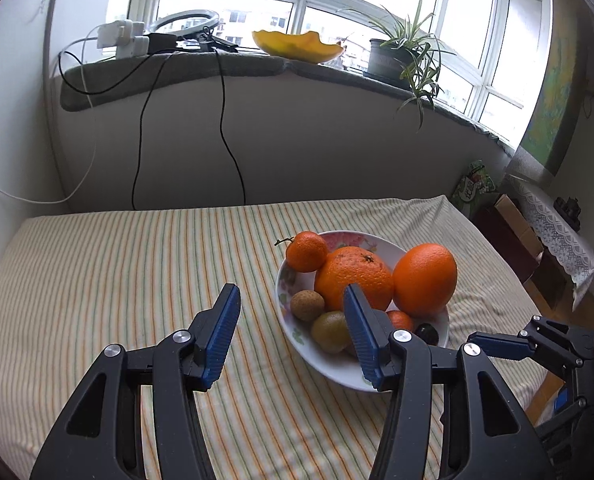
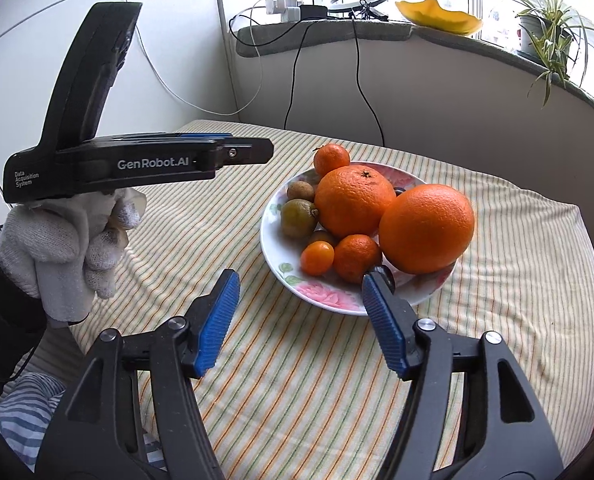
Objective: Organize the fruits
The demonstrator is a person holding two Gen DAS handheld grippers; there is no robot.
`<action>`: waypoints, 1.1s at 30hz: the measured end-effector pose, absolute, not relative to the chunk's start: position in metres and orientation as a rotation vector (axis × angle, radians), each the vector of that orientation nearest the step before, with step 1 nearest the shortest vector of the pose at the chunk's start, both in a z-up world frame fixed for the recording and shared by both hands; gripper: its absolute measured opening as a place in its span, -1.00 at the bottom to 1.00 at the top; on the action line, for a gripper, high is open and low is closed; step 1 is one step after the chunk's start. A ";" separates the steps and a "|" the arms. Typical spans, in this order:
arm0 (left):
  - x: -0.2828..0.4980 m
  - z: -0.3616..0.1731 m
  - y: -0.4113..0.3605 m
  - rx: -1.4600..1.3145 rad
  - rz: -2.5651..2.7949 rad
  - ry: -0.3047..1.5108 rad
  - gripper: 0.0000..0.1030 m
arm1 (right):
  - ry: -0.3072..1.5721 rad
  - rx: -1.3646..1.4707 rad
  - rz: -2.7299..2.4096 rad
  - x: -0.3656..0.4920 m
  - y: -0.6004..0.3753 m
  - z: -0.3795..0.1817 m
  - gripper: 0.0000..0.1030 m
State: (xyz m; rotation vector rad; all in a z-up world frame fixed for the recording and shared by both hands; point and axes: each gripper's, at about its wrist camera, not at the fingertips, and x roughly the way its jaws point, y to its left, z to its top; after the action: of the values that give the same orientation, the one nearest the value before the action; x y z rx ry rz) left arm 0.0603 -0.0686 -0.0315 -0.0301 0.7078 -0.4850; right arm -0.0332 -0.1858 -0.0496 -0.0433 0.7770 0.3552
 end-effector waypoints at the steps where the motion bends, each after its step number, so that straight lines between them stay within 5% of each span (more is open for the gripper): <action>1: 0.053 -0.028 -0.068 -0.025 -0.479 0.698 0.02 | 0.772 -0.033 0.356 -0.036 -0.187 -0.048 0.29; 11: -0.005 -0.006 -0.061 -0.007 -0.436 0.629 0.04 | 0.706 0.086 0.329 -0.062 -0.213 -0.036 0.29; 14: -0.019 -0.003 -0.061 -0.010 -0.423 0.617 0.24 | 0.687 0.104 0.313 -0.066 -0.218 -0.035 0.31; 25: -0.054 -0.001 -0.057 0.020 -0.324 0.577 0.57 | 0.630 0.113 0.202 -0.073 -0.231 -0.026 0.95; 33: -0.051 -0.018 -0.052 -0.003 -0.271 0.621 0.57 | 0.621 0.095 0.199 -0.064 -0.226 -0.030 0.99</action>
State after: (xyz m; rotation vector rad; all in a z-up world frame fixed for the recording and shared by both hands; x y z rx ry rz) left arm -0.0512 -0.0523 -0.0180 -0.0032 0.6214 -0.2711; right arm -0.0643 -0.2262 -0.0301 0.0954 0.6214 0.1993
